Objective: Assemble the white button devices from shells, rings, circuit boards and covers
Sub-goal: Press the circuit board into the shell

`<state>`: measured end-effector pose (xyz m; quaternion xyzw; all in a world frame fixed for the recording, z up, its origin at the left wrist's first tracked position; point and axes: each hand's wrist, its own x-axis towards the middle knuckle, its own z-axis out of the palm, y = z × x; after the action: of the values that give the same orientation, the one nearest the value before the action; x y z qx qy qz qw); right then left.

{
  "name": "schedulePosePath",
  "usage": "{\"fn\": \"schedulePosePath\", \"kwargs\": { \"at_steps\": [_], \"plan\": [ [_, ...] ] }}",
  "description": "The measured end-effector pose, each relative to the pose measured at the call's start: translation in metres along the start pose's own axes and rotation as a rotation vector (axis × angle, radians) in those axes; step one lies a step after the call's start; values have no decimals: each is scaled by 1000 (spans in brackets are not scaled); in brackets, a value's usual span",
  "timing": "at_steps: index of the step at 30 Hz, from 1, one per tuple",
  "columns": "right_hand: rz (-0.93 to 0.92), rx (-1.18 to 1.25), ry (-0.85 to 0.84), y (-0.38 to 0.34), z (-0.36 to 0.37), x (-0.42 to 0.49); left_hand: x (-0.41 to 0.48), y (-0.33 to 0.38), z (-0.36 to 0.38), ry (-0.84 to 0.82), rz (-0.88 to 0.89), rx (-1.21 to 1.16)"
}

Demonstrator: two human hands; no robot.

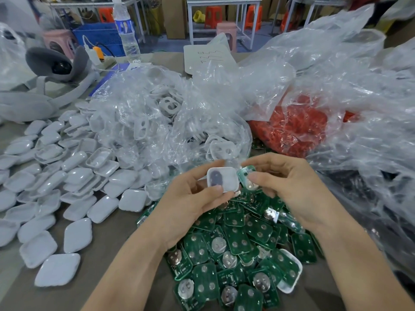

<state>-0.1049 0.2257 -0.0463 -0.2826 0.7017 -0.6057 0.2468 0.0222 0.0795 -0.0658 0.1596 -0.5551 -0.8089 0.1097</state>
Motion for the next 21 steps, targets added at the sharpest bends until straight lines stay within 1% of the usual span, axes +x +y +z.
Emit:
{"fn": "schedulePosePath", "kwargs": {
  "at_steps": [3, 5, 9, 13, 18, 21],
  "plan": [
    [11, 137, 5, -1, -2, 0, 2, -3, -3, 0, -12, 14],
    [7, 190, 4, 0, -1, 0, 2, -5, -6, -43, -19, 42],
    [-4, 157, 10, 0, 3, 0, 1, -5, -8, -143, -13, 123],
    [23, 180, 23, 0, 3, 0, 0, -3, -6, -203, -10, 87],
    [22, 217, -10, -1, 4, -2, -1, -1, -5, -203, 7, 74],
    [18, 233, -44, -2, 3, -4, -2, -1, -3, -199, -1, 12]
  ]
}}
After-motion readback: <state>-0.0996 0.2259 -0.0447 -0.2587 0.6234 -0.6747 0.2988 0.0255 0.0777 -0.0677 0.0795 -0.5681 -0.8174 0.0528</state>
